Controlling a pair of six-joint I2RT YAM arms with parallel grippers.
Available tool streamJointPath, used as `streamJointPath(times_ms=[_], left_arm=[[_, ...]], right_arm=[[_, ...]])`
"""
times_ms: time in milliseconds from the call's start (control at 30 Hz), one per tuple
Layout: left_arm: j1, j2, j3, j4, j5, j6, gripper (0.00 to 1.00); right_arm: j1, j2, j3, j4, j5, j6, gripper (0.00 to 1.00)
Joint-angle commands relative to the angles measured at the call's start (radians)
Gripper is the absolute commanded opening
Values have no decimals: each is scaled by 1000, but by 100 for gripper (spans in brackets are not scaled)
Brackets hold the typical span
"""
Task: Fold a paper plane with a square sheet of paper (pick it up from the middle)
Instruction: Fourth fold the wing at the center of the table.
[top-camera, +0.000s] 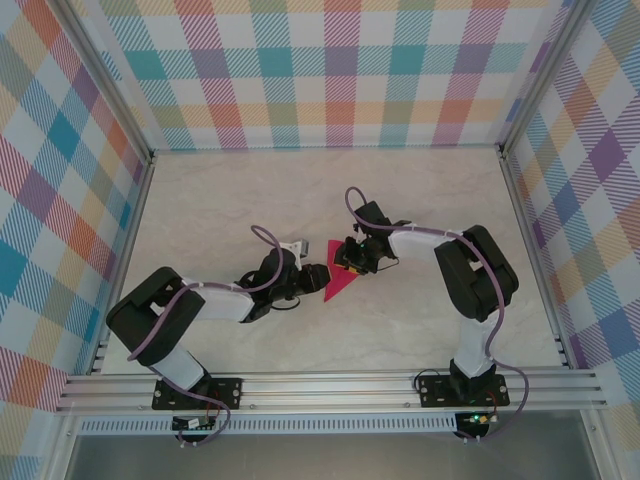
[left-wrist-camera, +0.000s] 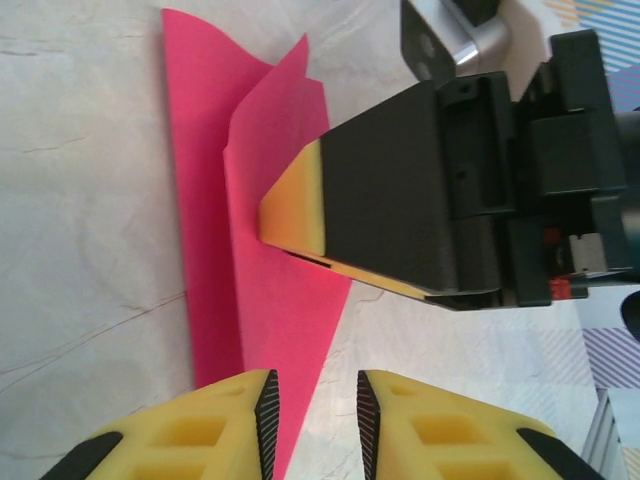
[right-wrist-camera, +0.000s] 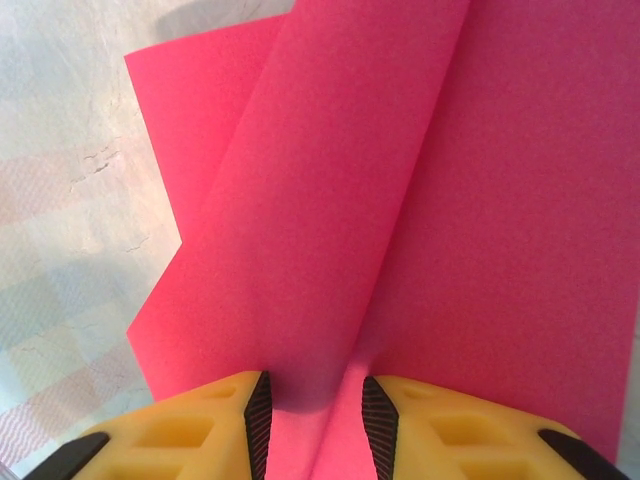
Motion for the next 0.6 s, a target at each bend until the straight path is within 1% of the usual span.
streamJointPath(times_ms=[0,100,233,567], left_arm=[[4,45,12,75,64,3,28],[-1,79,26,91,92,1,28],[-5,109,36,83,100,1,27],[-5,125,56,-35,30,18,20]], right_arm=[[-10,84,-13,-95,141,6,34],[-10,88,-7,-104,144,7,35],[-9,96,4,-122,151,12,35],[-9,109,18,-141,156,20,35]])
